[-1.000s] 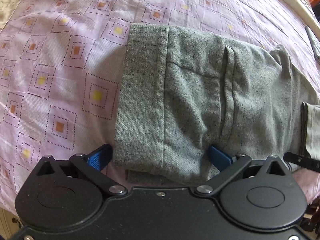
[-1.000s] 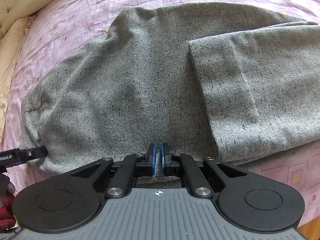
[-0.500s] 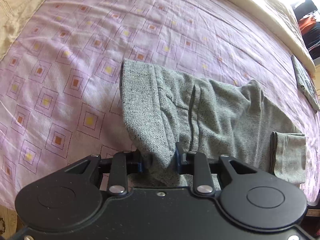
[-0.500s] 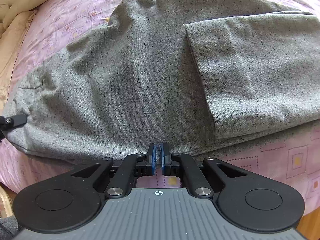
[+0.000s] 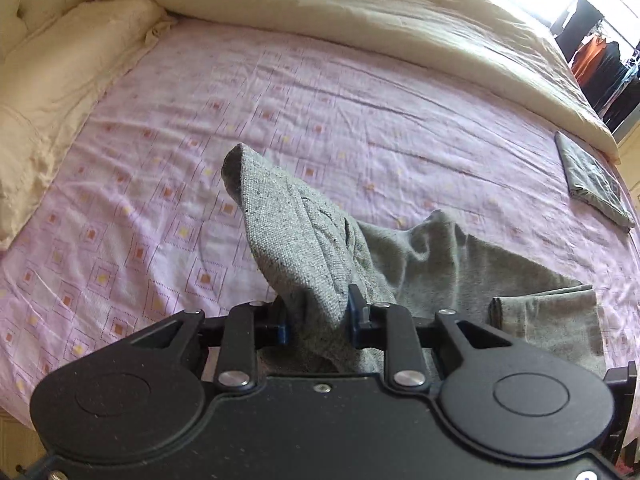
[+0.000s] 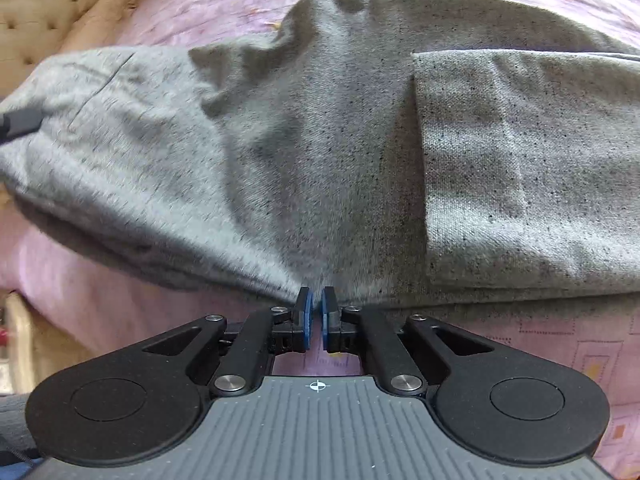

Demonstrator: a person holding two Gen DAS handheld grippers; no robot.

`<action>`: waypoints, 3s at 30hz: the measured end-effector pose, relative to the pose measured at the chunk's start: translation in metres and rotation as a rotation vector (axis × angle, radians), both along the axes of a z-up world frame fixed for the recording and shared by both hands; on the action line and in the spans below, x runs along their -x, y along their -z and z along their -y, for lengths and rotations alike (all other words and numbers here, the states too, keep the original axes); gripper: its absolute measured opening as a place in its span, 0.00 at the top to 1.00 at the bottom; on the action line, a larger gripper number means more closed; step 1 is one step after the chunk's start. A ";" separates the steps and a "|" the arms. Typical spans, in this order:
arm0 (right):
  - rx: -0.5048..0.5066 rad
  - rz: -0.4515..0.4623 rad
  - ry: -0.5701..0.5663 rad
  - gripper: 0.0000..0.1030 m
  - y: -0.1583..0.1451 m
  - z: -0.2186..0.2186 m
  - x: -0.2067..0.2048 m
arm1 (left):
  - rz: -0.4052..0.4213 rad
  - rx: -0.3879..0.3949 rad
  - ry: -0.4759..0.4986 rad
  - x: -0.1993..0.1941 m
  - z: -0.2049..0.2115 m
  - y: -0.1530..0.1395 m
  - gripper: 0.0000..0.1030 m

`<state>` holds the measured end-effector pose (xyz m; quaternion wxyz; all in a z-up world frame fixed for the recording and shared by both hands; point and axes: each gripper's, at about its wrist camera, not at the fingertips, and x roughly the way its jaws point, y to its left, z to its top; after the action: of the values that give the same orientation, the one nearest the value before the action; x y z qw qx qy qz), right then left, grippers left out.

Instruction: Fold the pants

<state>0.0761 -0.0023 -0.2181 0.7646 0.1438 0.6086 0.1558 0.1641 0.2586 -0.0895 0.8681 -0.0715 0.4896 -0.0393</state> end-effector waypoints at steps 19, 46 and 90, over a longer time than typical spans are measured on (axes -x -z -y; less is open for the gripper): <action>-0.007 0.104 0.210 0.94 -0.025 0.243 0.005 | 0.049 -0.034 0.481 0.010 0.349 0.022 0.84; -0.111 0.040 0.244 0.52 0.004 0.223 -0.099 | -0.386 -0.168 -0.149 0.006 0.146 0.080 0.66; 0.075 0.161 0.235 0.90 -0.037 0.251 -0.050 | -0.267 -0.123 0.175 0.002 0.265 0.070 0.66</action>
<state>0.1256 -0.2535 -0.1816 0.8288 0.1724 0.5296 0.0533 0.1625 -0.0069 -0.1599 0.7913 0.0200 0.6066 -0.0746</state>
